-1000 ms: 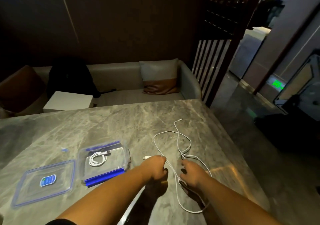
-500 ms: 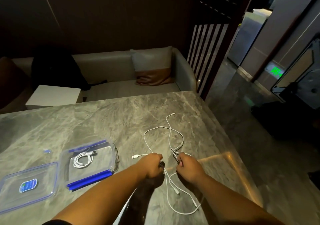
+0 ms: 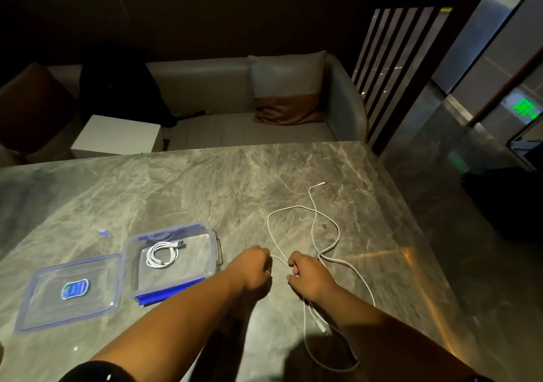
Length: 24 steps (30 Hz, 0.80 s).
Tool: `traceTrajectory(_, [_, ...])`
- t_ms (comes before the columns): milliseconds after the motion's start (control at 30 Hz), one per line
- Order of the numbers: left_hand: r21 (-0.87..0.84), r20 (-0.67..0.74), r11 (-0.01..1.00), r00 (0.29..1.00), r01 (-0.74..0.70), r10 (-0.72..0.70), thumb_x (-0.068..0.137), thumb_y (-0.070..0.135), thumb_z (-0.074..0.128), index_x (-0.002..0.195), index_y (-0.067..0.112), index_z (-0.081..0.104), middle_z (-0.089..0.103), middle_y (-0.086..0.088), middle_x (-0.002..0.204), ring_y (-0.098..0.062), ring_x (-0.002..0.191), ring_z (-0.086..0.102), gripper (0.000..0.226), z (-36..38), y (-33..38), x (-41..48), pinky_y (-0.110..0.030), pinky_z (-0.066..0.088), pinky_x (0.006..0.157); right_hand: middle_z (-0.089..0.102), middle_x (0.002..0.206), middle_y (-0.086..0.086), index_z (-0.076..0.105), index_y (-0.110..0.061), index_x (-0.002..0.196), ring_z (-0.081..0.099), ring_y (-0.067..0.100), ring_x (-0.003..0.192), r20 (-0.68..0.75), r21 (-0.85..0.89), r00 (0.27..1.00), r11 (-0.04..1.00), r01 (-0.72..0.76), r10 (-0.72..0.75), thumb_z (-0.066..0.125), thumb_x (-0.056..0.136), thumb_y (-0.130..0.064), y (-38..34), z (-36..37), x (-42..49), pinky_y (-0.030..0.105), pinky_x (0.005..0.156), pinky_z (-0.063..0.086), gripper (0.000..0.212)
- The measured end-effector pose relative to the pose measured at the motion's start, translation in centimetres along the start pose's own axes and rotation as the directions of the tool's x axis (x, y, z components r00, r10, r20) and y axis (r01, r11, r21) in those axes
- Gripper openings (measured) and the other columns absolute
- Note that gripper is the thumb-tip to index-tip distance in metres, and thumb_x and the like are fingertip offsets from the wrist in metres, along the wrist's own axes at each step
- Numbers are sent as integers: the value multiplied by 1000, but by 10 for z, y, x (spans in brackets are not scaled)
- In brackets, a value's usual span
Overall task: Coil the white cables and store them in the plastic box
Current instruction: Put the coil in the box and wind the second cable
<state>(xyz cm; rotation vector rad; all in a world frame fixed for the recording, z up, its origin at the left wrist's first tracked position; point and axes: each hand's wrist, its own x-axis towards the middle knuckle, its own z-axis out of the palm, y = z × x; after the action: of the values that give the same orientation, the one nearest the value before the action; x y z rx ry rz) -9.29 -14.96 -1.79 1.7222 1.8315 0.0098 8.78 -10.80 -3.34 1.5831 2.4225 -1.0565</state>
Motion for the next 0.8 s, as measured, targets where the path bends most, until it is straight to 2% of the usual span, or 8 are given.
traceTrajectory(233, [-36,-25,998,998,57,-58,90,22,59,121,12,61,54,-11,119,-30,103,61,33,-5,-20,13,-34,49,94,63,112,3,55,-20,118,62,24,102,-3,-88,998,994,62,-63,64,88,-31,-15,3,35,29,81,44,34])
traceTrajectory(400, [-57,-20,995,997,80,-81,91,25,62,112,14,65,56,-9,115,-27,99,61,24,-2,-27,23,-31,49,91,59,116,7,55,-17,113,60,29,104,70,-150,996,987,64,-54,64,88,-33,-17,10,57,33,84,45,31])
traceTrajectory(500, [-87,-18,988,992,125,-127,90,25,66,98,13,67,59,-9,110,-27,93,62,15,1,-28,28,-30,48,83,58,109,8,56,-16,103,61,31,98,79,-181,997,983,32,-18,62,87,-30,-18,14,61,35,82,47,22])
traceTrajectory(567, [-112,-11,981,987,161,-163,88,26,70,88,14,64,61,-9,105,-27,89,62,14,5,-31,32,-29,47,77,61,90,10,61,-13,85,64,32,78,-80,-224,995,974,39,-59,55,82,-26,-20,20,62,35,67,55,15])
traceTrajectory(633, [-118,-13,977,984,176,-179,87,27,71,87,14,62,59,-8,105,-27,88,62,16,9,-32,34,-31,47,78,56,60,9,57,-11,59,58,31,46,-71,-178,994,982,65,-79,53,65,-26,-18,25,64,26,37,47,16])
traceTrajectory(667, [-121,-17,976,983,182,-185,87,27,71,88,14,62,58,-8,105,-28,88,62,17,10,-32,35,-32,49,79,54,54,8,55,-12,53,55,30,39,-74,-163,994,985,64,-77,64,58,-25,-12,32,68,23,33,42,17])
traceTrajectory(733, [-131,-29,971,978,201,-206,88,29,71,88,13,62,58,-7,103,-28,88,62,18,12,-32,38,-35,50,82,59,56,9,57,-11,55,60,30,43,-85,-228,994,972,53,-74,85,47,-18,-11,35,68,23,38,46,31])
traceTrajectory(800, [-151,-28,960,970,235,-242,88,30,71,82,14,61,62,-8,99,-28,86,63,20,12,-32,42,-35,50,80,67,77,13,63,-7,73,69,35,68,-45,-187,999,982,13,-21,81,66,-18,-14,30,67,31,58,54,22])
